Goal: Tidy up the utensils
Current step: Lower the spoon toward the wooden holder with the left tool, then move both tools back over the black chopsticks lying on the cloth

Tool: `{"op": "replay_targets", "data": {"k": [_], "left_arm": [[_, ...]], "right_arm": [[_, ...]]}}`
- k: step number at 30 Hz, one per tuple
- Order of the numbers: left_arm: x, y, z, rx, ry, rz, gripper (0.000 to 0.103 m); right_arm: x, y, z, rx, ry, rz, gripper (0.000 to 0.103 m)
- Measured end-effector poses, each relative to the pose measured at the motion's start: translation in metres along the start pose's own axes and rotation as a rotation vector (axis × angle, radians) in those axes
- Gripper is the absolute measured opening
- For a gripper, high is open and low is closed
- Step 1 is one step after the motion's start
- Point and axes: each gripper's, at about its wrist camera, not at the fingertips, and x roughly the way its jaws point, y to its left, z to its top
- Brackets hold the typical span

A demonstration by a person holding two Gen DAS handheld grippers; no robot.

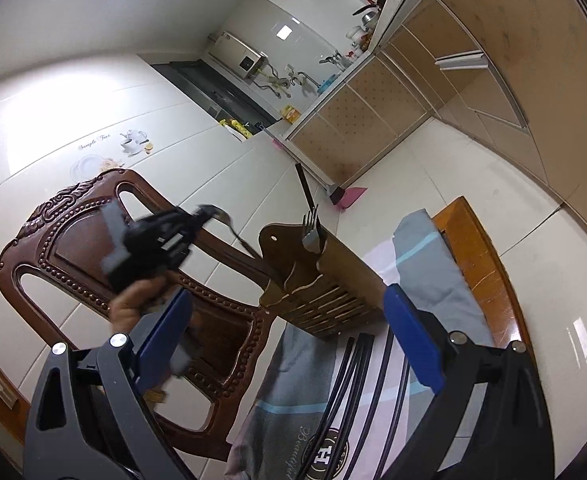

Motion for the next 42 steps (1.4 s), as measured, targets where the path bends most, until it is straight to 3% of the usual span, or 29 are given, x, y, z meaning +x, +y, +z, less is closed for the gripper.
{"op": "replay_targets", "data": {"k": [5, 6, 8, 9, 10, 13, 16, 19, 23, 26, 28, 34, 42], "left_arm": [[0.008, 0.032, -0.035, -0.049, 0.073, 0.013, 0.002], [0.005, 0.037, -0.042, -0.041, 0.081, 0.024, 0.009], [-0.009, 0.042, -0.053, -0.024, 0.088, 0.043, 0.046], [-0.019, 0.044, -0.060, -0.012, 0.087, 0.051, 0.071], [-0.033, 0.044, -0.067, 0.012, 0.091, 0.061, 0.078], [-0.063, 0.040, -0.087, 0.083, 0.153, 0.086, 0.087], [-0.097, 0.025, -0.119, 0.174, 0.212, 0.140, 0.090], [-0.119, 0.017, -0.154, 0.201, 0.263, 0.104, 0.093], [-0.113, 0.008, -0.197, 0.351, 0.365, 0.206, 0.093], [-0.109, 0.000, -0.209, 0.440, 0.404, 0.223, 0.093], [-0.114, 0.001, -0.208, 0.434, 0.399, 0.204, 0.093], [-0.121, 0.008, -0.201, 0.392, 0.400, 0.204, 0.093], [-0.123, 0.003, -0.204, 0.399, 0.411, 0.203, 0.093]], "right_arm": [[0.007, 0.000, -0.002, 0.006, 0.019, 0.001, 0.094], [0.009, 0.000, -0.002, 0.005, 0.025, 0.000, 0.094], [0.011, 0.001, -0.004, 0.000, 0.033, -0.002, 0.094], [0.011, 0.002, -0.004, -0.005, 0.036, -0.004, 0.094], [0.012, 0.003, -0.005, -0.013, 0.041, -0.012, 0.094], [0.013, 0.005, -0.008, -0.061, 0.068, -0.068, 0.094], [0.017, 0.006, -0.014, -0.112, 0.110, -0.150, 0.094], [0.025, 0.008, -0.026, -0.197, 0.178, -0.275, 0.094], [0.036, 0.009, -0.048, -0.289, 0.285, -0.394, 0.094], [0.035, 0.014, -0.062, -0.355, 0.334, -0.443, 0.094], [0.028, 0.017, -0.072, -0.397, 0.332, -0.483, 0.094], [0.006, 0.022, -0.089, -0.415, 0.347, -0.491, 0.094], [0.005, 0.018, -0.086, -0.399, 0.349, -0.493, 0.094]]}}
